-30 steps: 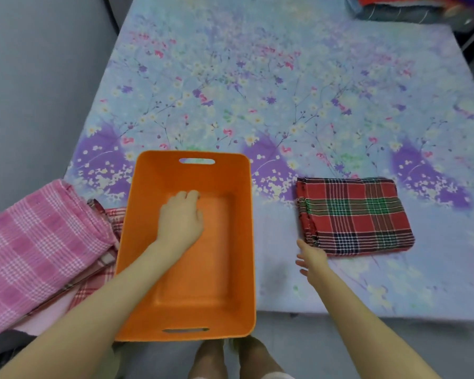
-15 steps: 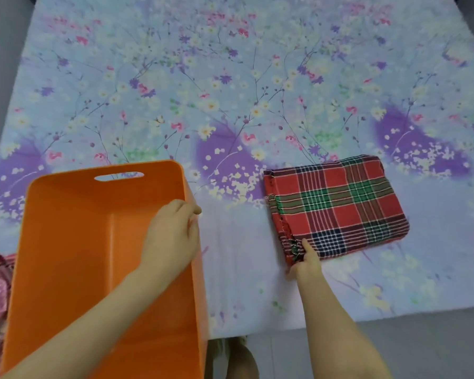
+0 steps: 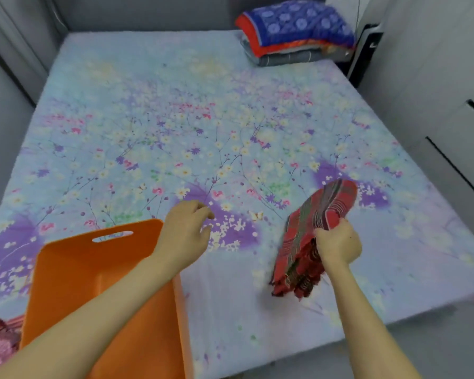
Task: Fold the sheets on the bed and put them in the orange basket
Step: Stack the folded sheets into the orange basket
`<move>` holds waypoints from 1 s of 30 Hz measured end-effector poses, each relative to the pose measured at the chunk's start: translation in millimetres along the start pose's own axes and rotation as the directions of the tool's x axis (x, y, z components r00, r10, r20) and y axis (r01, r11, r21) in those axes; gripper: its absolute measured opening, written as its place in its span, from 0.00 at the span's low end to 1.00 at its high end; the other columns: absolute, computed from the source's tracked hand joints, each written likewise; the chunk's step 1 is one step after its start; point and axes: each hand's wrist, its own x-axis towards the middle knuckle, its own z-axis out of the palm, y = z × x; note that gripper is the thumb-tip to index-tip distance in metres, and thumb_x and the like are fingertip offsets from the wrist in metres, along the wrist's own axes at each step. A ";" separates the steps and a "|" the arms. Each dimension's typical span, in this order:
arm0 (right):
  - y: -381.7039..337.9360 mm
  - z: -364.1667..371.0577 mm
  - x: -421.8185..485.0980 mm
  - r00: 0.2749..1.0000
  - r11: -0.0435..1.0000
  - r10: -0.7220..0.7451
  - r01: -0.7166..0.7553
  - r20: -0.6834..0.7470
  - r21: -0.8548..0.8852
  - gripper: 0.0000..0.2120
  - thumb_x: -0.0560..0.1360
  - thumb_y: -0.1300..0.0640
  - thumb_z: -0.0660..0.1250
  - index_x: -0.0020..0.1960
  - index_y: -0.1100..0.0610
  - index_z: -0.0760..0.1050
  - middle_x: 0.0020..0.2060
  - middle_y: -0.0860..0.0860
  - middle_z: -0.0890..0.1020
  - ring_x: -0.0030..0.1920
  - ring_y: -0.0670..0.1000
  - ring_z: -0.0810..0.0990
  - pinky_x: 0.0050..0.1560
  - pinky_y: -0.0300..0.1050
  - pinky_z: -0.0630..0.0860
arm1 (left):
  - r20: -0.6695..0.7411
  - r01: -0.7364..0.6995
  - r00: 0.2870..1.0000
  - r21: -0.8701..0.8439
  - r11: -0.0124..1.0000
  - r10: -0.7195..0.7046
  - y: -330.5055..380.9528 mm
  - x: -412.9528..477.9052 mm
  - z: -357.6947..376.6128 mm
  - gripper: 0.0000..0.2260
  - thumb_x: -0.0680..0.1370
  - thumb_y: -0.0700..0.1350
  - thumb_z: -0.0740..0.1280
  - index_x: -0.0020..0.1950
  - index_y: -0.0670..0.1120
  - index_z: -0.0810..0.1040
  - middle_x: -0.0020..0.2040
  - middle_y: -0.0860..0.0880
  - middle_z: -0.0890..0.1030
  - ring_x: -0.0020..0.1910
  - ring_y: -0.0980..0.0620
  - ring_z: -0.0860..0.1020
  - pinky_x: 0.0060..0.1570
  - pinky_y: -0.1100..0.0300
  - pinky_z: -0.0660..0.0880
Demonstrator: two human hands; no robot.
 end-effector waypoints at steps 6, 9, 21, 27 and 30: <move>-66.9 -118.5 -23.1 0.817 0.792 -0.568 0.576 0.100 -0.201 0.07 0.64 0.59 0.70 0.41 0.59 0.76 0.34 0.57 0.81 0.36 0.59 0.78 0.30 0.43 0.64 | -0.091 -0.303 0.947 0.066 0.951 0.309 67.9 33.4 -55.2 0.25 0.65 0.56 0.71 0.59 0.46 0.78 0.57 0.44 0.79 0.57 0.40 0.76 0.56 0.45 0.72; -98.7 -174.0 -62.3 0.642 0.630 -0.742 0.766 0.193 -0.124 0.08 0.63 0.58 0.71 0.42 0.56 0.76 0.32 0.52 0.80 0.34 0.54 0.77 0.30 0.44 0.68 | 0.021 -0.317 0.947 -0.061 0.946 0.319 106.8 33.8 -97.6 0.40 0.66 0.60 0.74 0.74 0.53 0.62 0.72 0.50 0.67 0.72 0.46 0.62 0.71 0.46 0.55; -157.6 -211.7 -120.1 0.025 0.358 -0.877 0.701 0.480 0.617 0.43 0.61 0.51 0.80 0.68 0.38 0.59 0.63 0.36 0.73 0.61 0.35 0.73 0.59 0.29 0.69 | -0.153 -0.003 0.986 -0.414 0.910 -0.066 86.1 -34.6 -246.9 0.23 0.55 0.49 0.79 0.48 0.49 0.81 0.42 0.53 0.84 0.43 0.56 0.82 0.48 0.55 0.77; -174.2 -166.8 -119.6 0.008 0.282 -0.875 0.821 0.484 0.497 0.33 0.62 0.61 0.79 0.63 0.48 0.71 0.53 0.43 0.80 0.50 0.40 0.78 0.52 0.34 0.73 | -0.249 0.045 0.948 -0.511 0.858 -0.198 55.9 -89.7 -273.5 0.21 0.61 0.37 0.80 0.52 0.48 0.81 0.43 0.56 0.84 0.43 0.63 0.81 0.45 0.73 0.74; -173.8 -147.4 -122.8 0.036 0.335 -0.848 0.810 0.529 0.482 0.18 0.64 0.62 0.77 0.51 0.52 0.79 0.42 0.49 0.84 0.38 0.41 0.79 0.47 0.42 0.78 | -0.268 0.098 0.921 -0.542 0.835 -0.283 32.5 -111.3 -278.5 0.19 0.63 0.36 0.78 0.48 0.55 0.80 0.41 0.60 0.84 0.42 0.63 0.81 0.45 0.71 0.75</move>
